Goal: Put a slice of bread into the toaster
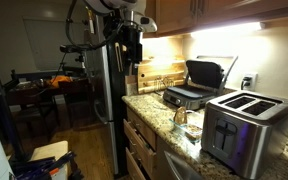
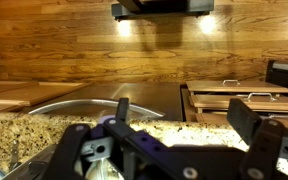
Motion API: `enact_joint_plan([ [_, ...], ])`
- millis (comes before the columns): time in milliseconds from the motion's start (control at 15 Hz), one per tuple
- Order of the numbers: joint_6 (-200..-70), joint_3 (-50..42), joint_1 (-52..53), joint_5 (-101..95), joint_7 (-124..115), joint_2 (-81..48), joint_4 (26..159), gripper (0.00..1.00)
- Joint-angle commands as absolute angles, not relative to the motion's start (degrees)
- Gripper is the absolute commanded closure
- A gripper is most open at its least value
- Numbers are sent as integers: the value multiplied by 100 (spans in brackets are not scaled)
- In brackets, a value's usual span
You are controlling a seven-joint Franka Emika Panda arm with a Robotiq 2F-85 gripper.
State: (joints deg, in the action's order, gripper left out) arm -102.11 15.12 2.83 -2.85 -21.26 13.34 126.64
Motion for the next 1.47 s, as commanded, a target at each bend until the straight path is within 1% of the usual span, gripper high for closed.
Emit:
enact_joint_plan([
  [0, -10152, 1414, 409, -512, -2309, 849, 12275, 0],
  [600, -10012, 1197, 515, -780, -2325, -309, 11275, 0],
  [1400, -10089, 798, 721, -833, -2203, -1294, 10413, 0],
])
